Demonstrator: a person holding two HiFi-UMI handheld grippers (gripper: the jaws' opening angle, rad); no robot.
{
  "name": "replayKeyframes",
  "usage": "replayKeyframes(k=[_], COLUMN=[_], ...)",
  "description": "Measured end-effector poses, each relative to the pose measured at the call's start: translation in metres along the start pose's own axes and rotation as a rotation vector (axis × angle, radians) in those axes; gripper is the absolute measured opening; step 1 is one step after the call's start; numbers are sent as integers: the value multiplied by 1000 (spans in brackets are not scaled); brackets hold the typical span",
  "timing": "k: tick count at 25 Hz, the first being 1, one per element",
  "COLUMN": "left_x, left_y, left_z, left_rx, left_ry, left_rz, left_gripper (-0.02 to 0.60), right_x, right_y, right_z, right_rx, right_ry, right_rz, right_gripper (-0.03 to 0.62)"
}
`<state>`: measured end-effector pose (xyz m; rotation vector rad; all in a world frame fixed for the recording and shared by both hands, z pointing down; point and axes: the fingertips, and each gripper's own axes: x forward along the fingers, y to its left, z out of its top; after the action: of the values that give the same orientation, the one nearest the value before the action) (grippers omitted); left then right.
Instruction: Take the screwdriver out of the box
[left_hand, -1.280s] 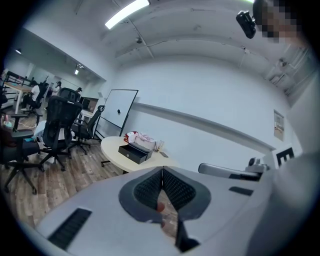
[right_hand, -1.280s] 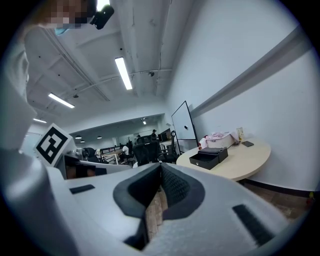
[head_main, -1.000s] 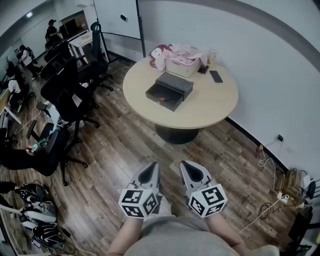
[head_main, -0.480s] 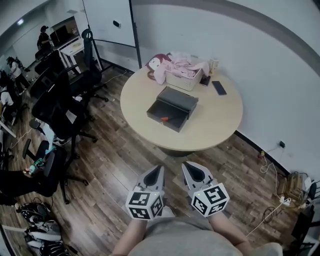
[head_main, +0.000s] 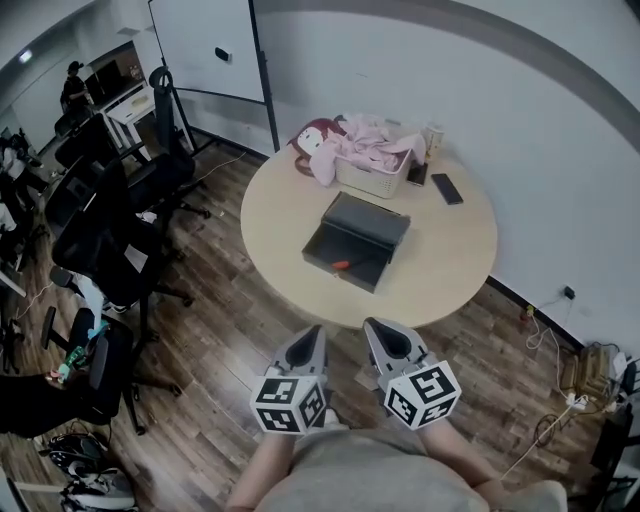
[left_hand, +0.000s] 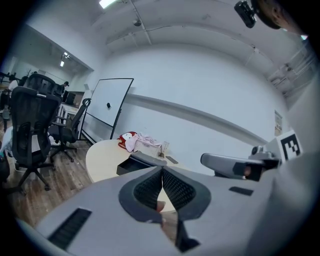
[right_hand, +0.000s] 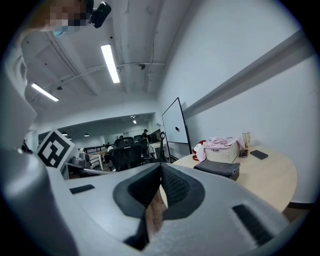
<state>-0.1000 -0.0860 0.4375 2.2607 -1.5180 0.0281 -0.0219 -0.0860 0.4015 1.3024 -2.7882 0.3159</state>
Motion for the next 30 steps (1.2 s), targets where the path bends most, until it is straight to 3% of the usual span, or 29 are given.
replayKeyframes(k=[15, 30], left_x=[55, 157], left_y=[57, 72], left_z=[4, -14], left_rx=[14, 65], left_ry=[95, 242], left_rz=[-90, -157], left_gripper=[5, 5], right_x=[56, 102], right_y=[-26, -107], right_z=[-14, 0], right_rx=[33, 47], right_ry=[45, 27], right_rz=[-121, -167], right_gripper=[2, 2])
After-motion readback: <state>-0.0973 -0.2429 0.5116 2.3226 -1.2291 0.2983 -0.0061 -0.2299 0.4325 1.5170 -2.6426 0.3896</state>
